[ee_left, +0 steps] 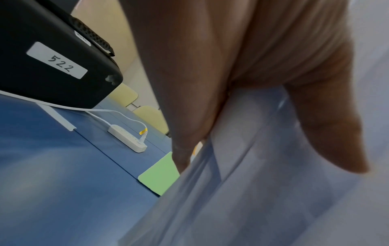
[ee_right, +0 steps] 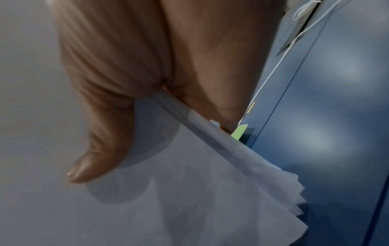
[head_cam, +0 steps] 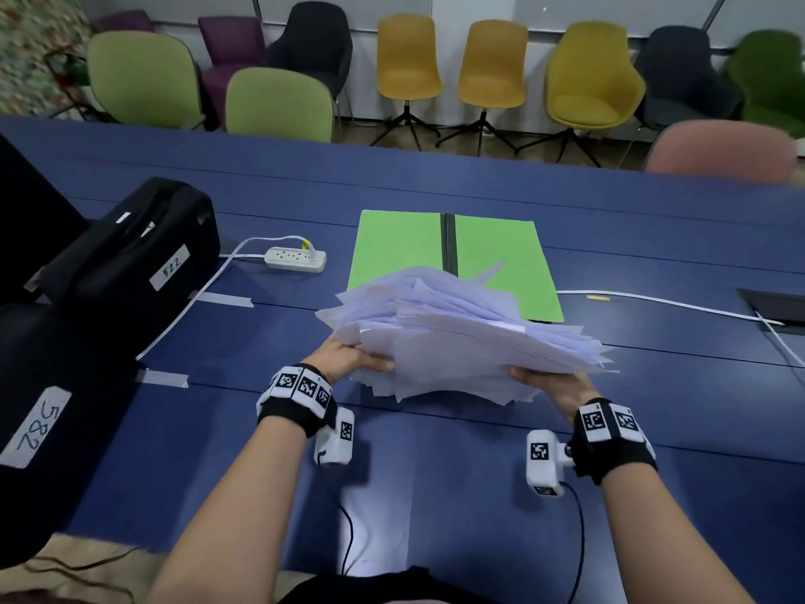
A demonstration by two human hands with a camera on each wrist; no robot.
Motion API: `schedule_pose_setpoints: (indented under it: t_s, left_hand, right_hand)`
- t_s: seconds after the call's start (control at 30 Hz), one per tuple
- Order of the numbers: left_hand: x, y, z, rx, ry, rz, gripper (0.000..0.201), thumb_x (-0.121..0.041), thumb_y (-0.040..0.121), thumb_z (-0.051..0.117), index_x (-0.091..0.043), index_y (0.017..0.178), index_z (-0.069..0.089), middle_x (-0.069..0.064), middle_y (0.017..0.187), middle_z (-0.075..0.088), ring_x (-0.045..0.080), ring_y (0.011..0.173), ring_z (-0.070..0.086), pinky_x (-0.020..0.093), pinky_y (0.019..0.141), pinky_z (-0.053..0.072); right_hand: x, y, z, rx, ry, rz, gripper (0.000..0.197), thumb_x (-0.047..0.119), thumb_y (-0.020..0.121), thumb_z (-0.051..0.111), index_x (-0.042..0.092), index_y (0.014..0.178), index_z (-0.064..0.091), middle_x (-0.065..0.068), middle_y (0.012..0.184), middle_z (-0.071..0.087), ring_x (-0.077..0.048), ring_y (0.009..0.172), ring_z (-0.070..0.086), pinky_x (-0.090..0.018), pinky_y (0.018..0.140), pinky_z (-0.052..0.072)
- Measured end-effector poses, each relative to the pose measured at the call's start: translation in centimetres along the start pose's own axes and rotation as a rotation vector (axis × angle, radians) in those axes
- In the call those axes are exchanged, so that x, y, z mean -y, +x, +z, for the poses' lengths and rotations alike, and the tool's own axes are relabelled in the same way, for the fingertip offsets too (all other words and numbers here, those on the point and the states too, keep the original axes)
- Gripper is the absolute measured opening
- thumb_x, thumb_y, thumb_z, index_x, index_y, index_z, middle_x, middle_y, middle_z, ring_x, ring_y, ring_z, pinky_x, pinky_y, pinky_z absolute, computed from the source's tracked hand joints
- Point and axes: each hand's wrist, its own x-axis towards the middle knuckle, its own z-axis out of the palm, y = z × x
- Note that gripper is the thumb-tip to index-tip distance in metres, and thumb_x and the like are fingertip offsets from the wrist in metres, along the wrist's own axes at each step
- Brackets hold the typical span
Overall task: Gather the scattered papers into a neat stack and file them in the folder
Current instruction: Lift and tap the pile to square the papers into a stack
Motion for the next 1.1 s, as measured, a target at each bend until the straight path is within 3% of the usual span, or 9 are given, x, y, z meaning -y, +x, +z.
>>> schedule_pose_setpoints:
  t_s: [0.1, 0.23, 0.37, 0.43, 0.53, 0.7, 0.8, 0.9, 1.1]
  left_hand:
    - [-0.8, 0.4, 0.5, -0.058, -0.039, -0.009, 0.052, -0.002, 0.053, 0.078, -0.017, 0.102, 0.070, 0.000, 0.101, 0.073, 0.015, 0.098, 0.065, 0.030, 0.091, 0.051]
    - [-1.3, 1.1, 0.7, -0.183, -0.073, -0.029, 0.047, 0.001, 0.049, 0.065, -0.012, 0.094, 0.068, 0.009, 0.097, 0.069, 0.021, 0.091, 0.062, 0.033, 0.088, 0.051]
    - [-1.2, 1.8, 0.7, -0.388, -0.145, -0.025, 0.035, 0.001, 0.048, 0.057, -0.013, 0.079, 0.067, 0.007, 0.082, 0.068, 0.022, 0.079, 0.061, 0.030, 0.072, 0.053]
    - [-1.3, 1.7, 1.0, -0.422, -0.144, -0.037, 0.030, 0.001, 0.047, 0.053, -0.014, 0.071, 0.063, 0.001, 0.072, 0.062, 0.016, 0.069, 0.056, 0.024, 0.062, 0.047]
    - [-1.4, 1.3, 1.4, -0.373, -0.116, -0.046, 0.029, 0.001, 0.047, 0.046, -0.015, 0.068, 0.057, -0.001, 0.069, 0.054, 0.012, 0.064, 0.048, 0.019, 0.055, 0.041]
    - [-2.5, 0.9, 1.9, -0.263, -0.085, -0.032, 0.022, 0.004, 0.043, 0.038, -0.016, 0.053, 0.040, -0.001, 0.058, 0.035, 0.015, 0.057, 0.028, 0.021, 0.052, 0.021]
    - [-3.2, 0.6, 2.5, -0.248, -0.138, -0.045, 0.021, 0.005, 0.044, 0.043, -0.016, 0.048, 0.047, -0.008, 0.046, 0.042, 0.016, 0.053, 0.034, 0.015, 0.044, 0.030]
    - [-4.2, 0.5, 3.1, -0.185, -0.178, 0.006, 0.034, 0.002, 0.050, 0.066, -0.015, 0.079, 0.065, 0.000, 0.074, 0.068, 0.021, 0.071, 0.063, 0.029, 0.069, 0.055]
    - [-6.0, 0.0, 5.3, -0.293, -0.191, 0.304, 0.039, 0.010, 0.070, 0.078, -0.025, 0.084, 0.067, 0.008, 0.094, 0.069, 0.009, 0.082, 0.067, 0.024, 0.078, 0.057]
  right_hand:
    - [1.2, -0.4, 0.1, 0.135, -0.028, -0.035, 0.072, 0.000, 0.069, 0.079, 0.014, 0.134, 0.050, 0.033, 0.083, 0.070, 0.008, 0.094, 0.064, -0.010, 0.083, 0.052]
    - [1.2, -0.4, -0.3, 0.226, -0.055, -0.018, 0.109, 0.022, 0.042, 0.094, 0.021, 0.138, 0.041, 0.028, 0.090, 0.072, 0.009, 0.091, 0.065, -0.021, 0.091, 0.052]
    - [0.9, 0.0, -0.4, 0.263, -0.047, -0.022, 0.099, -0.007, 0.074, 0.072, 0.037, 0.148, 0.023, 0.021, 0.122, 0.058, 0.006, 0.108, 0.053, -0.023, 0.104, 0.040]
    - [0.8, 0.2, -0.4, 0.242, -0.028, -0.016, 0.093, 0.004, 0.067, 0.082, 0.034, 0.143, 0.037, 0.011, 0.126, 0.060, -0.006, 0.114, 0.056, -0.027, 0.104, 0.042]
    - [0.1, 0.6, -0.2, 0.126, -0.036, 0.070, 0.086, 0.042, 0.027, 0.096, 0.019, 0.106, 0.069, -0.006, 0.111, 0.070, -0.028, 0.114, 0.061, -0.045, 0.104, 0.044]
    - [-0.5, 1.3, 0.7, -0.076, -0.184, 0.159, 0.096, 0.068, 0.044, 0.080, 0.021, 0.124, 0.059, -0.005, 0.126, 0.063, -0.023, 0.116, 0.057, -0.041, 0.106, 0.040]
    - [1.2, 1.0, 1.8, -0.222, -0.090, 0.076, 0.057, 0.044, 0.077, 0.072, 0.010, 0.121, 0.062, -0.007, 0.119, 0.062, -0.020, 0.109, 0.055, -0.028, 0.099, 0.041]
    - [3.8, 0.9, 2.9, -0.386, 0.111, 0.004, 0.025, 0.021, 0.085, 0.068, 0.008, 0.100, 0.055, -0.006, 0.097, 0.060, -0.020, 0.098, 0.054, -0.018, 0.072, 0.046]
    - [7.0, -0.8, 3.2, -0.401, 0.332, -0.101, 0.042, 0.013, 0.085, 0.067, 0.012, 0.118, 0.041, -0.005, 0.108, 0.054, -0.015, 0.095, 0.052, 0.002, 0.053, 0.042]
